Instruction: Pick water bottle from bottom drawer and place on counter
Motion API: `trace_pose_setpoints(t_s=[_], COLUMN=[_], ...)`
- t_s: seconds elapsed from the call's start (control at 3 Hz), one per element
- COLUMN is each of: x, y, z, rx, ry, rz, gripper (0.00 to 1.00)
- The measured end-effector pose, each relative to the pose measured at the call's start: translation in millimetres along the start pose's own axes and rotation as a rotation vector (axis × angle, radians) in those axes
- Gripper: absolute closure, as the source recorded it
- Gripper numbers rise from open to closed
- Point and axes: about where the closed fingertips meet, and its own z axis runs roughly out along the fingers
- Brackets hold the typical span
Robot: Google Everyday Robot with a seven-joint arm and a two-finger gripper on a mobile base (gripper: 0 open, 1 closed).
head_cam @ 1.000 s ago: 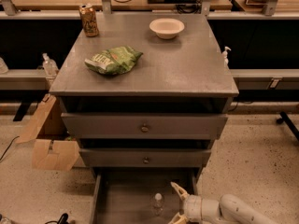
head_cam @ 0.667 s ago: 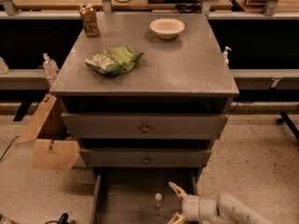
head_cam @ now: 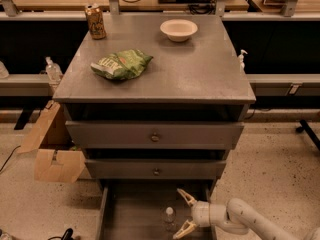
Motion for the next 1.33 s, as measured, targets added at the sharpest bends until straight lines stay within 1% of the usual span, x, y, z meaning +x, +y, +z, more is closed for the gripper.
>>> trace_pose_setpoints(t_s=[0.33, 0.67, 1.0, 1.33], x=[15.8, 32.7, 44.1, 49.8], y=[-10.9, -17.5, -20.7, -20.1], z=[11.7, 22.6, 30.9, 41.9], rx=[-0.006, -0.015, -0.029, -0.066], ry=[-0.037, -0.083, -0.091, -0.069], rz=[-0.020, -0.016, -0.007, 0.014], gripper=[0.00, 0.00, 0.18, 0.43])
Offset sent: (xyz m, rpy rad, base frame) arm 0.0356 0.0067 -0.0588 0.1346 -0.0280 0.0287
